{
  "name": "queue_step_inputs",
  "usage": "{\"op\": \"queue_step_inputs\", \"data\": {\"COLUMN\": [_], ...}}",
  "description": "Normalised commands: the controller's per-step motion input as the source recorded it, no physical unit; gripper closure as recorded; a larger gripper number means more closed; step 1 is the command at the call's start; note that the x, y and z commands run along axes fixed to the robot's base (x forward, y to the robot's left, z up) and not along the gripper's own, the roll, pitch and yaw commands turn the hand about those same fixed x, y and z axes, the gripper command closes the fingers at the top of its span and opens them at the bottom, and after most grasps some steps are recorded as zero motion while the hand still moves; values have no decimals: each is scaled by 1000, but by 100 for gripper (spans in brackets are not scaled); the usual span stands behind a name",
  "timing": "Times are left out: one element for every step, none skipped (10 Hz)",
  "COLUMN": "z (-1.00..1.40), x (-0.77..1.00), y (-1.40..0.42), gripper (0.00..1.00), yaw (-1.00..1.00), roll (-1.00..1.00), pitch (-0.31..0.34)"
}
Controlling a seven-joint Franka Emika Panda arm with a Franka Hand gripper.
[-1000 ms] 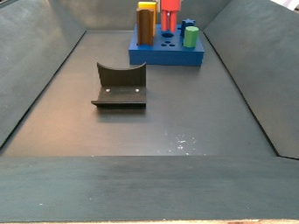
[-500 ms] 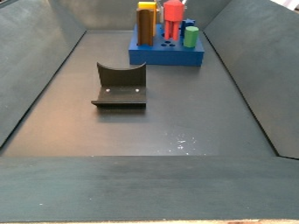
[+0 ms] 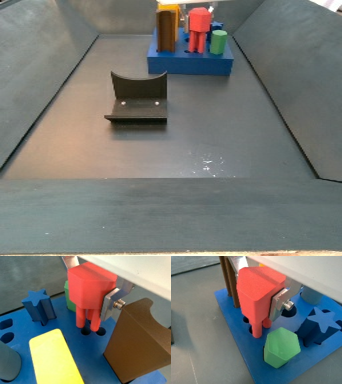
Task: Pick up the 3 prong object. Move up. Move to above the board. Insert the 3 prong object.
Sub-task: Insert the 3 prong object.
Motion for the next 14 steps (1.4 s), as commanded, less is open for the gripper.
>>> {"op": "queue_step_inputs", "data": {"z": [-286,-294,-220,-197,-203,-260,-277,-314,-343,-306,-289,-249,-206,-217], "x": [94,49,0,-31,-26,0,0,63,140,229,254,274,257,63], "y": [-9,0,-6,-9,-9,-26,-51,-66,-46,-23,-9,-3,0,0], "gripper": [100,100,100,100,100,100,100,100,100,100,100,100,100,100], "yaw": [29,331,463,489,509,460,389,306,303,234,263,240,154,97], "roll": [76,159,241,287,307,269,216,141,80,59,100,110,117,199], "pitch": [-20,-20,-46,-51,-53,-67,-69,-64,-63,-16,0,0,10,51]}}
